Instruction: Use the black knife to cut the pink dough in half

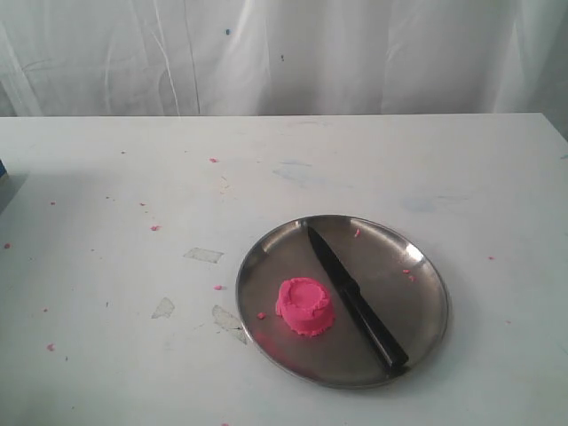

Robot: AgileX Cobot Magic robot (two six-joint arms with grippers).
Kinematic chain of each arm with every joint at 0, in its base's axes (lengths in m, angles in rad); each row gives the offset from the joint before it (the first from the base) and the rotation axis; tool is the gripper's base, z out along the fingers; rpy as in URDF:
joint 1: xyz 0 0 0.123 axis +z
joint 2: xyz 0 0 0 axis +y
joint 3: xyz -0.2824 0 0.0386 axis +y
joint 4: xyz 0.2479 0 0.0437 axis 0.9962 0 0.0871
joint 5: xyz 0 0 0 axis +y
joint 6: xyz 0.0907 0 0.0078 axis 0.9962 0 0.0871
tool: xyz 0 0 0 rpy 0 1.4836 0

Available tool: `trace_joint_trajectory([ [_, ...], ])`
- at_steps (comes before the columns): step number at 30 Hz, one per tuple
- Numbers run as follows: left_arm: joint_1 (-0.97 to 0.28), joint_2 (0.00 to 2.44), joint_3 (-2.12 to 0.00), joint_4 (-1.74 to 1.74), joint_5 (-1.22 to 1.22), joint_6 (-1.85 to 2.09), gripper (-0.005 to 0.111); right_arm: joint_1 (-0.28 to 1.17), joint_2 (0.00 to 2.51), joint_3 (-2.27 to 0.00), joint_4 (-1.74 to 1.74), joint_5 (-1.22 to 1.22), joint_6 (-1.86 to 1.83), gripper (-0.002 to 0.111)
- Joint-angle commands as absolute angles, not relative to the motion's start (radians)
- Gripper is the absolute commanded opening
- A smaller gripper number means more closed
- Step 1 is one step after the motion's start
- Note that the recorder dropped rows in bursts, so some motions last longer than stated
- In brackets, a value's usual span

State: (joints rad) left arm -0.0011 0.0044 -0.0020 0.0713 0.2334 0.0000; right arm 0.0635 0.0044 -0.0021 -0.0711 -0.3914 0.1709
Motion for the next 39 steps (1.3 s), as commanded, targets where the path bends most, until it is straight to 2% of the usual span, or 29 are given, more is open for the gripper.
trace_joint_trajectory([
  [1, -0.006, 0.0, 0.0, 0.064, 0.233, 0.0, 0.0, 0.06, 0.0, 0.0, -0.071, -0.725, 0.235, 0.0],
  [5, -0.006, 0.0, 0.0, 0.064, 0.233, 0.0, 0.0, 0.06, 0.0, -0.04, -0.071, -1.045, 0.403, 0.0],
  [9, -0.006, 0.0, 0.0, 0.064, 0.233, 0.0, 0.0, 0.06, 0.0, -0.182, -0.082, -1.026, 0.408, 0.0],
  [11, -0.006, 0.0, 0.0, 0.064, 0.233, 0.0, 0.0, 0.06, 0.0, -0.253, -0.105, -0.897, 0.408, 0.0],
  [15, -0.006, 0.0, 0.0, 0.064, 0.233, 0.0, 0.0, 0.06, 0.0, -0.366, -0.105, -0.391, 0.375, 0.0],
  [19, -0.006, 0.0, 0.0, 0.064, 0.233, 0.0, 0.0, 0.06, 0.066, -0.358, -0.105, -0.036, 0.024, 0.0],
  [21, -0.006, 0.0, 0.0, 0.064, 0.233, 0.0, 0.0, 0.06, 0.144, -0.321, -0.105, 0.059, -0.101, 0.0],
  [26, -0.006, 0.0, 0.0, 0.064, 0.233, 0.0, 0.0, 0.074, 0.359, -0.222, -0.103, -0.193, -0.091, 0.0],
  [31, -0.006, 0.0, 0.0, 0.064, 0.233, 0.0, 0.0, 0.074, 0.512, -0.217, -0.103, -0.288, 0.091, 0.0],
  [36, -0.006, 0.0, 0.0, 0.064, 0.233, 0.0, 0.0, 0.101, 0.603, -0.226, -0.109, -0.322, 0.085, 0.0],
  [39, -0.006, 0.0, 0.0, 0.064, 0.233, 0.0, 0.0, 0.147, 0.633, -0.279, -0.173, -0.222, 0.085, 0.0],
])
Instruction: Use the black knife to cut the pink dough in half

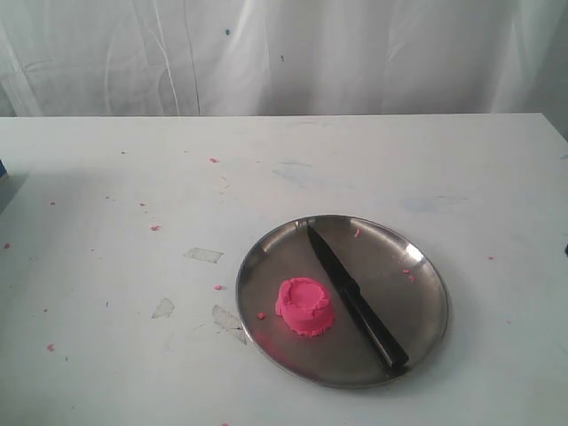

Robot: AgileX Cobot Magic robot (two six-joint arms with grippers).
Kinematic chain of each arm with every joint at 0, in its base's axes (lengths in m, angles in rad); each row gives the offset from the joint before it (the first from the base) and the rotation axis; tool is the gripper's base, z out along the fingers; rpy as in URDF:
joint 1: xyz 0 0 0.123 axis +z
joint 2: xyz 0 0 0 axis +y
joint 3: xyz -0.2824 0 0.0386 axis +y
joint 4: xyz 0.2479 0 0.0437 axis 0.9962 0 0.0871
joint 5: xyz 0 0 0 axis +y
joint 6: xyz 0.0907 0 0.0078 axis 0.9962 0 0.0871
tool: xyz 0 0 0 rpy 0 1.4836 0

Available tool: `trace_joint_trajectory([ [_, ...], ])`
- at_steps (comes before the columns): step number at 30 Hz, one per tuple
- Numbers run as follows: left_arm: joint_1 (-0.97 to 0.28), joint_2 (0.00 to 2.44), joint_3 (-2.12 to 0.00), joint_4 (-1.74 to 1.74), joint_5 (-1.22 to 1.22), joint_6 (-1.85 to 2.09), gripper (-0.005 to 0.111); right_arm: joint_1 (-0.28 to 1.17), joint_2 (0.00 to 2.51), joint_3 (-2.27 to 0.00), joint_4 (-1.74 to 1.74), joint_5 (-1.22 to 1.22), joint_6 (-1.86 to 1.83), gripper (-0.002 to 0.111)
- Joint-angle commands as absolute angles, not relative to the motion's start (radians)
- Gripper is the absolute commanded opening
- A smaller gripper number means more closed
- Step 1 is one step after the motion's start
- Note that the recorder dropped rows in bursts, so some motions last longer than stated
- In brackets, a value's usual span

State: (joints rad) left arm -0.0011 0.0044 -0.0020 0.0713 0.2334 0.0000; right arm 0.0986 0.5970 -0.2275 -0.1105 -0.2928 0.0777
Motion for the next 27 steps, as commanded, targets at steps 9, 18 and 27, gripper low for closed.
trace_joint_trajectory([
  [9, -0.006, 0.0, 0.0, 0.064, 0.233, 0.0, 0.0, 0.364, 0.79, -0.53, -0.196, 0.3, 0.0, 0.0],
  [18, -0.006, 0.0, 0.0, 0.064, 0.233, 0.0, 0.0, 0.552, 1.175, -0.721, -0.219, 0.642, 0.016, 0.0],
  [27, -0.006, 0.0, 0.0, 0.064, 0.233, 0.0, 0.0, 0.592, 1.43, -0.772, -0.175, 0.376, 0.044, 0.0],
])
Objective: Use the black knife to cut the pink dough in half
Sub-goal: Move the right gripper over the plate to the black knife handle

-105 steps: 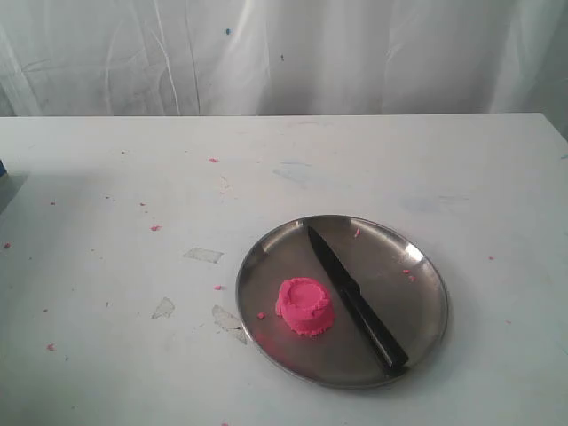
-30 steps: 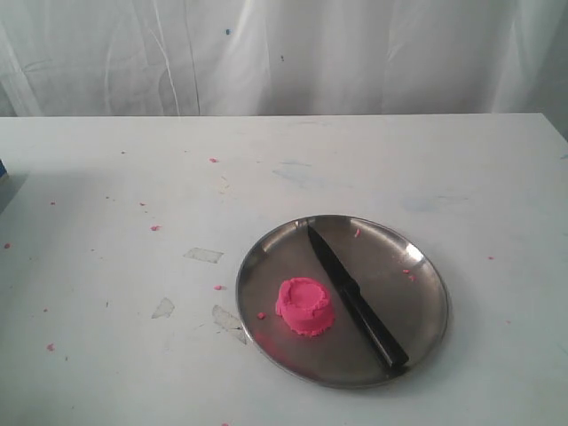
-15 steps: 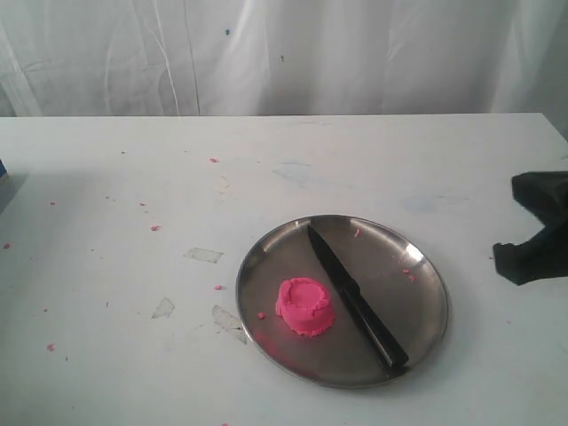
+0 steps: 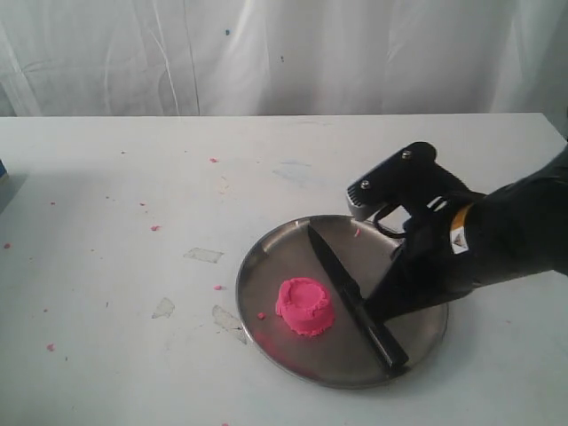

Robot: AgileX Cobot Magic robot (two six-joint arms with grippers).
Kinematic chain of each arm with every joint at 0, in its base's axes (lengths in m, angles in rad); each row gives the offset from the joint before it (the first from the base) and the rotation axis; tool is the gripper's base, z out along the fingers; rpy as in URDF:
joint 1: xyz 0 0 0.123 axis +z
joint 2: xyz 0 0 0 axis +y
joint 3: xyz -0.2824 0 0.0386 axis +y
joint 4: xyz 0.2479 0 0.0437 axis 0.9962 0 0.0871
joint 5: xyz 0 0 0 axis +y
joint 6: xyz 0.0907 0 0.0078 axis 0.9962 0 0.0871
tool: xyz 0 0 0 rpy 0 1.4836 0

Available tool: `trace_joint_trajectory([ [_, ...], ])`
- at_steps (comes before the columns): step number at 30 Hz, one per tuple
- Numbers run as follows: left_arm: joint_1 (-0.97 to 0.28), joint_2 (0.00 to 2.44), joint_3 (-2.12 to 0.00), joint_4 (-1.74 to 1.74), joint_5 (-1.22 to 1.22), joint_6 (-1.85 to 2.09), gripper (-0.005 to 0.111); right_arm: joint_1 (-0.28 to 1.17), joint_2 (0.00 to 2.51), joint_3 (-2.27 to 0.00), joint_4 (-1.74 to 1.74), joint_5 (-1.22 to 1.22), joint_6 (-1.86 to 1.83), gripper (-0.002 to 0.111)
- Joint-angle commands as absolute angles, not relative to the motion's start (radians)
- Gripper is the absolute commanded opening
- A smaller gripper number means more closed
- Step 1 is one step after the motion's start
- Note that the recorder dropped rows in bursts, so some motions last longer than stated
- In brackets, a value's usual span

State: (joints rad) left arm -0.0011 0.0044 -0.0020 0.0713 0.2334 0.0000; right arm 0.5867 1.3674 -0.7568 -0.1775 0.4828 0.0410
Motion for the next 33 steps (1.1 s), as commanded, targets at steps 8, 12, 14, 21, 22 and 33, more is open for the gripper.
trace_joint_trajectory([
  [8, -0.006, 0.0, 0.0, 0.064, 0.233, 0.0, 0.0, 0.592, 1.54, -0.806, -0.155, 0.466, 0.0, 0.042],
  [12, -0.006, 0.0, 0.0, 0.064, 0.233, 0.0, 0.0, 0.597, 1.604, -0.806, -0.131, 0.443, 0.006, 0.043],
  [14, -0.006, 0.0, 0.0, 0.064, 0.233, 0.0, 0.0, 0.597, 1.625, -0.806, -0.129, 0.44, 0.016, 0.043],
  [21, -0.006, 0.0, 0.0, 0.064, 0.233, 0.0, 0.0, 0.597, 1.668, -0.806, -0.131, 0.42, 0.056, 0.043],
  [22, -0.006, 0.0, 0.0, 0.064, 0.233, 0.0, 0.0, 0.597, 1.668, -0.806, -0.131, 0.42, 0.056, 0.043],
  [33, -0.006, 0.0, 0.0, 0.064, 0.233, 0.0, 0.0, 0.597, 1.711, -0.806, -0.133, 0.422, 0.046, 0.041],
])
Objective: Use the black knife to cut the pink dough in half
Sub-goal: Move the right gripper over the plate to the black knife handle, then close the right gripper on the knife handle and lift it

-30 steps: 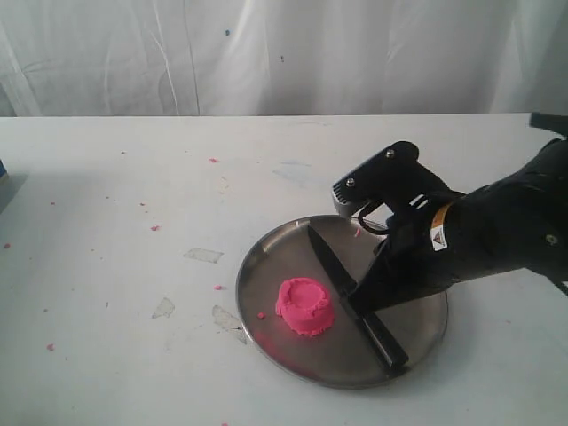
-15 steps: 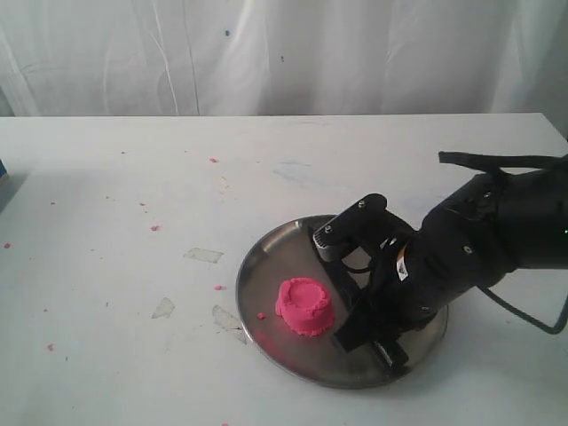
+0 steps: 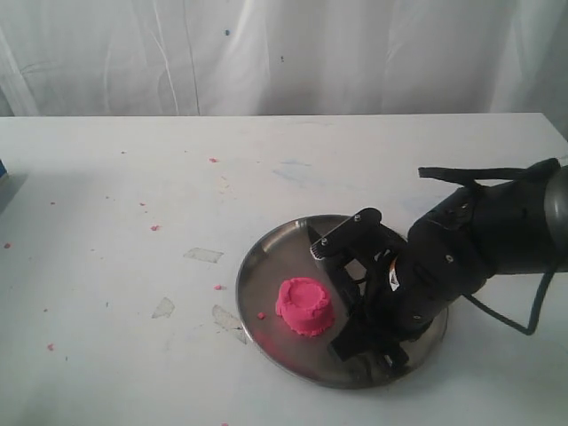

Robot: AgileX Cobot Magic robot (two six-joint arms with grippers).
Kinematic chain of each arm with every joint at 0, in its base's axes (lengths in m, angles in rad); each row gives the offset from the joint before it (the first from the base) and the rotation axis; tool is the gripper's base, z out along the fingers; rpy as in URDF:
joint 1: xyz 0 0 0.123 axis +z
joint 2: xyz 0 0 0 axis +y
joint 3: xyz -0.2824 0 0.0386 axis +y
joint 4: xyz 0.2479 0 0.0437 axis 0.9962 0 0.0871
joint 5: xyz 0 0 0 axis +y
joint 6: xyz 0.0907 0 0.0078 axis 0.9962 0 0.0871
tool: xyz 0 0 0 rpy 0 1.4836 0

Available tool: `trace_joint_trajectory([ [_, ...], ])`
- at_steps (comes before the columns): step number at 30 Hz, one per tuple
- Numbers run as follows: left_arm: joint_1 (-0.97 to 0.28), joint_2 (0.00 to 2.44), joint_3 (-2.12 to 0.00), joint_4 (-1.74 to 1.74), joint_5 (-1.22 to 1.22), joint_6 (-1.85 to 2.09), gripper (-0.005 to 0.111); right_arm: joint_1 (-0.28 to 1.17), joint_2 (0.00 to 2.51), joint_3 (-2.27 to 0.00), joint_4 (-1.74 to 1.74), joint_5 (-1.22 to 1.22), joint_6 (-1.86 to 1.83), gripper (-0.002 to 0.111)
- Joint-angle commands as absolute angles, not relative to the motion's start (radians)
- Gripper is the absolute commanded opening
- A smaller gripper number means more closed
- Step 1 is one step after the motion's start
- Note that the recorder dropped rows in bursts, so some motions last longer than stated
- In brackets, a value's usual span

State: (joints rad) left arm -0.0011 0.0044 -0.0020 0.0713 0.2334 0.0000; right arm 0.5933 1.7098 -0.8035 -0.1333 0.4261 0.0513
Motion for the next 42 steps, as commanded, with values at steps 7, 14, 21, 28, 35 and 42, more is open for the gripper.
trace_joint_trajectory([
  [7, -0.006, 0.0, 0.0, 0.064, 0.233, 0.0, 0.0, 0.597, 1.721, -0.806, -0.133, 0.41, 0.057, 0.026],
  [14, -0.006, 0.0, 0.0, 0.064, 0.233, 0.0, 0.0, 0.597, 1.721, -0.806, -0.133, 0.404, 0.057, 0.014],
  [21, -0.006, 0.0, 0.0, 0.064, 0.233, 0.0, 0.0, 0.597, 1.656, -0.849, -0.156, 0.448, 0.057, 0.002],
  [28, -0.006, 0.0, 0.0, 0.064, 0.233, 0.0, 0.0, 0.597, 1.568, -0.85, -0.281, 0.709, 0.057, 0.002],
  [35, -0.006, 0.0, 0.0, 0.064, 0.233, 0.0, 0.0, 0.597, 1.568, -0.834, -0.281, 0.839, 0.057, 0.002],
  [42, -0.006, 0.0, 0.0, 0.064, 0.233, 0.0, 0.0, 0.597, 1.568, -0.76, -0.281, 0.75, 0.057, 0.006],
])
